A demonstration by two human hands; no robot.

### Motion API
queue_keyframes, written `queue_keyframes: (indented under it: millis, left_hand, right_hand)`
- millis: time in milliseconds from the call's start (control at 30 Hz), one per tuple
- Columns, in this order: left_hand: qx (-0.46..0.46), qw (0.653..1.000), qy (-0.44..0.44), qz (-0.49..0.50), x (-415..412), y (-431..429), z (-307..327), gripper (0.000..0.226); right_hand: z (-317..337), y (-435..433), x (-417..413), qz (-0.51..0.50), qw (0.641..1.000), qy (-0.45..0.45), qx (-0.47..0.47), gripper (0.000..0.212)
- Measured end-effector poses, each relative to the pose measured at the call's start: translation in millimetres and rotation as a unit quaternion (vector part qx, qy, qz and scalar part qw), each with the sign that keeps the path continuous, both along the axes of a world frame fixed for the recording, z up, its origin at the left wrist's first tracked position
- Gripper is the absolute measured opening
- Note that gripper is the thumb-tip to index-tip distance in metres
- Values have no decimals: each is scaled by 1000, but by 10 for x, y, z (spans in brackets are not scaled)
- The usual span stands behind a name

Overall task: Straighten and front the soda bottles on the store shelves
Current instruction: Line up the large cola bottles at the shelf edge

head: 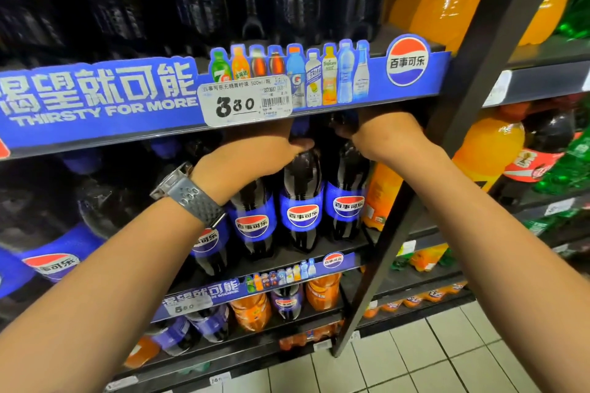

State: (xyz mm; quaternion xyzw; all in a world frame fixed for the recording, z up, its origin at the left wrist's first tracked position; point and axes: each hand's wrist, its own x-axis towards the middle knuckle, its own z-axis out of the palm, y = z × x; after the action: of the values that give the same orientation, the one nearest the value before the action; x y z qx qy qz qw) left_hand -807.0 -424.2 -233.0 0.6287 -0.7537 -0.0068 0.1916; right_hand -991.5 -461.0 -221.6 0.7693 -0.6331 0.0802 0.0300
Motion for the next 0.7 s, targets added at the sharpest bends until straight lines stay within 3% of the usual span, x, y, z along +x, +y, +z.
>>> queue_keyframes:
  millis: [133, 267, 433, 500, 600, 700]
  left_hand:
    - [-41, 999, -27, -2, -2, 25, 2, 72]
    - [-60, 998, -18, 1, -35, 161, -49, 64]
    - [-162, 987, 10, 4, -16, 498, -175, 44]
    - [-181, 982, 48, -10, 25, 649, -279, 35]
    - [-173, 977, 118, -36, 80, 861, -473, 28]
    - [-148, 974, 167, -35, 121, 1054, -680, 25]
  right_hand:
    - [-29, 11, 13, 15, 1000, -4, -19, 42]
    - [-76, 99, 5, 35, 998, -42, -44, 47]
    - [-284, 411, -21, 111, 954, -56, -271, 33]
    - [-414, 540, -27, 137, 935, -86, -317, 27]
    - [-640, 675, -7, 183, 931, -153, -276, 23]
    - [-898, 796, 54, 215, 934, -161, -235, 20]
